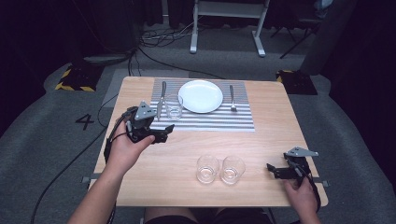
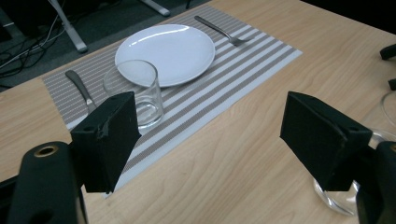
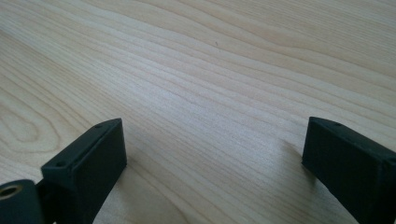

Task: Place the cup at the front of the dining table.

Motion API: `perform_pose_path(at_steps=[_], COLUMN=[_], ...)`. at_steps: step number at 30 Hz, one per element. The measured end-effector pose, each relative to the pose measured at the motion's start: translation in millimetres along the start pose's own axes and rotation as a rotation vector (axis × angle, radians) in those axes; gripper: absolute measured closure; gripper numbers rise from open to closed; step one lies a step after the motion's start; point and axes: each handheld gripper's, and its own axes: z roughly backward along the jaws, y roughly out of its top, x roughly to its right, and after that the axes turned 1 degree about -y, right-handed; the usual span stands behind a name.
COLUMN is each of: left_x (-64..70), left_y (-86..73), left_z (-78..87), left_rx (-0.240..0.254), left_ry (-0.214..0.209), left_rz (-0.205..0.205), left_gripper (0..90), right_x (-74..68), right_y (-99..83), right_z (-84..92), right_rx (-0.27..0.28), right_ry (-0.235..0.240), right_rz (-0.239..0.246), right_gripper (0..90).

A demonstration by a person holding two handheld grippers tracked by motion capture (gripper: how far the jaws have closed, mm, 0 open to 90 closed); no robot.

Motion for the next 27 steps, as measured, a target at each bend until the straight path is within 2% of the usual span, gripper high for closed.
perform_pose_path(at_steps=[4,6,9,11,14,16,19,21,27], left_x=[1.5,1.2,-0.1,-1.0,-2.1,-3.1,-4.1,-5.5,-5.7], left_y=[-15.1,-19.7,-40.2,-46.7,-56.8,-65.2,-77.3,-86.1,-107.3], left_z=[10.6,12.7,20.5,25.2,33.2,38.4,41.6,40.7,34.4], left_rx=[-0.003,0.001,0.002,-0.004,0.023,0.023,0.028,0.021,-0.057], left_ry=[-0.012,0.003,0.01,0.007,-0.016,-0.026,-0.019,-0.034,0.003], left_rz=[0.009,0.01,0.027,0.01,0.017,0.01,0.018,0.03,0.003], left_gripper=[19.6,19.6,19.6,19.6,19.2,18.9,18.3,18.2,18.1], right_x=[-0.2,-0.2,-0.1,-0.2,-0.1,-0.1,-0.1,-0.1,-0.1], right_y=[-0.1,-0.1,-0.1,-0.1,-0.1,-0.1,-0.1,-0.1,-0.1], right_z=[0.2,0.2,0.2,0.2,0.2,0.2,0.2,0.2,0.2], right_rx=[-0.001,-0.001,-0.001,-0.001,-0.001,-0.001,-0.001,-0.001,-0.001], right_ry=[0.0,0.0,0.0,0.0,0.0,0.0,0.0,0.0,0.0], right_rz=[-0.003,-0.003,-0.003,-0.003,-0.002,-0.002,-0.003,-0.002,-0.003], right_gripper=[6.4,6.4,6.3,6.4,6.4,6.3,6.4,6.3,6.4])
